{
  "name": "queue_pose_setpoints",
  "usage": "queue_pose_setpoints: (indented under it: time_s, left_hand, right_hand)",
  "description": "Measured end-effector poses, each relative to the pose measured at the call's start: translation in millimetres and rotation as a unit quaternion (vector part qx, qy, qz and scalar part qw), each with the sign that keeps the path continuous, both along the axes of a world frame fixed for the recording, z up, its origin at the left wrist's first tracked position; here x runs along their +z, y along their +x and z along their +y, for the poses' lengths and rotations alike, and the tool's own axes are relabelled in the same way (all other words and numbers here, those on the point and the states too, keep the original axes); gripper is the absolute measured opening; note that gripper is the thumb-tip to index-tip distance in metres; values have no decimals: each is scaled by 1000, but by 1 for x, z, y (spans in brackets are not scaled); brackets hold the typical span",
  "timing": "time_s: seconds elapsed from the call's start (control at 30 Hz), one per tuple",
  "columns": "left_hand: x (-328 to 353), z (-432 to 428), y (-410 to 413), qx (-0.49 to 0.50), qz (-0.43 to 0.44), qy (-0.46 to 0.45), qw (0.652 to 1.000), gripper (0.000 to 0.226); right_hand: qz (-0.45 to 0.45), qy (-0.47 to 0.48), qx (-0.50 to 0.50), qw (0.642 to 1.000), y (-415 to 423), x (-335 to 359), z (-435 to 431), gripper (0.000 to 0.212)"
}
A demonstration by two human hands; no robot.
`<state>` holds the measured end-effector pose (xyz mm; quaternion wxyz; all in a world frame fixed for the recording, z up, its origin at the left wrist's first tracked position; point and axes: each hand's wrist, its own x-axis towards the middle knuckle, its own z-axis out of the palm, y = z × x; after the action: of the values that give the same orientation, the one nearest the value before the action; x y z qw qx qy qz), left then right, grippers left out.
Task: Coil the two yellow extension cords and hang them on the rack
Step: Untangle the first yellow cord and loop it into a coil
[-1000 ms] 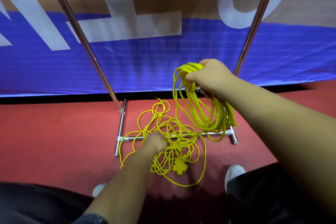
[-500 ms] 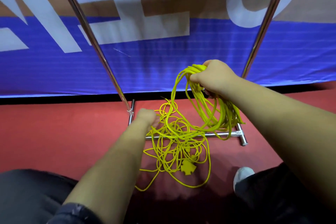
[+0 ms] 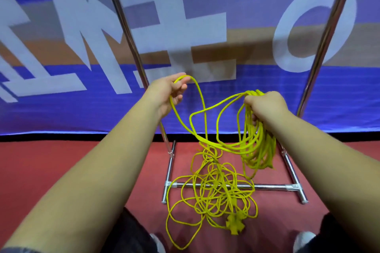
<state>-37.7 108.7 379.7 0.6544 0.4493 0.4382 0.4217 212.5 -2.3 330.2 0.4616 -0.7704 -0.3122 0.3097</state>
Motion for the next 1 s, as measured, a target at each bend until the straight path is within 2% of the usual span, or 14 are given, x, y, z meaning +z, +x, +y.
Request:
queue_pose_setpoints:
  time_s: [0.17,0.23,0.3,0.4,0.43,0.5,0.63,0.77,0.9,1.0]
  left_hand:
    - [59,-13,-14,-9,-178,78,981,43]
    - [64,-18,-19,-5,-213,89,973,44]
    - [56,-17,-24,2,-221,54,974,40]
    - [31,-13,-30,1,-148,-69,987,12]
    - [21,-11,-31,6,-95,-113,989,10]
    - [-2,-9,-36,18,17,-177,984,22]
    - [-26,-7,-38,11,113,-230,966,20]
    - [-30,-5,-40,21,142,-207,968,30]
    - [-21,-6,-41,47,126,-158,978,31]
    - [-11,-14,-37,4,168,-64,984,30]
  right_hand:
    - [87,48,-55,993,9,2,5,16]
    - [103,64,-71,990,11,3,6,15]
    - [114,77,-82,987,11,3,7,16]
    - [117,83,-100,985,10,5,5,21]
    - [122,86,-105,983,9,5,5,23]
    - [146,99,-109,978,6,6,4,24]
    - [200,131,-110,965,5,6,6,28]
    - [238,130,-122,955,10,3,10,21]
    - [224,108,-179,952,7,3,10,20]
    - [192,108,-198,955,3,1,9,26]
